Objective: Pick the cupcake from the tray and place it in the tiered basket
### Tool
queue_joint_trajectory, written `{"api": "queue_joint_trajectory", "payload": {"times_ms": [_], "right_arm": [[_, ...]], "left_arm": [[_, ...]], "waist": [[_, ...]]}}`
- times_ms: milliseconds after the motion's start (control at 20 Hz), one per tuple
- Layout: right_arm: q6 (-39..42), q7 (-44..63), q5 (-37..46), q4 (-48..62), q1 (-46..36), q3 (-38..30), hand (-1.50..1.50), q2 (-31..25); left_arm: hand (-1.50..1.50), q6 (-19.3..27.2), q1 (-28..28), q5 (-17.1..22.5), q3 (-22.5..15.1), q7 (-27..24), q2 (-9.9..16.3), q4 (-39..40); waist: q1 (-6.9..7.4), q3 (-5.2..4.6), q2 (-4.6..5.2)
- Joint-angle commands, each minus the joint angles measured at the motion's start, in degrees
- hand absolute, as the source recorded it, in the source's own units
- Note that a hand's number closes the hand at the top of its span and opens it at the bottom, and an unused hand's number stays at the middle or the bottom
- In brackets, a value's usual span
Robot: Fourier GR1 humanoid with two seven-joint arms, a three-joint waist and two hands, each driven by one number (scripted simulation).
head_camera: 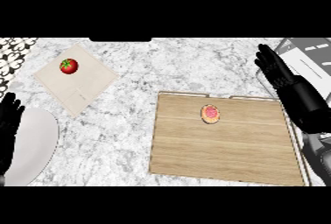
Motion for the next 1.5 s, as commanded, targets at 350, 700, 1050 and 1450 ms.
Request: {"api": "queue_joint_trajectory", "payload": {"times_ms": [350,700,1050,1450], "right_arm": [[-24.54,9.33,7.78,12.81,11.01,-6.81,1.50,4.68],[-49.80,20.66,21.40,-0.86,17.95,-0.26,-1.50,12.22],[-28.95,45.62,24.04,-10.65,14.67,6.30,-1.50,-7.55],[-14.05,73.58,21.58,-14.34,-3.60,9.09,-1.50,-11.67]], "left_arm": [[0.00,0.53,-4.04,-6.42,-4.19,1.92,1.24,0.77],[0.00,-0.46,-8.67,-9.56,-7.66,3.49,-0.57,4.87],[0.00,0.44,-11.68,-11.43,-9.43,4.41,-2.47,6.33],[0.00,-0.24,-12.33,-11.97,-10.17,4.16,-3.99,6.02]], "waist": [[-6.78,-2.06,0.69],[-2.87,-1.32,-1.30],[-2.27,-1.63,-1.20],[0.43,-1.34,-1.03]]}}
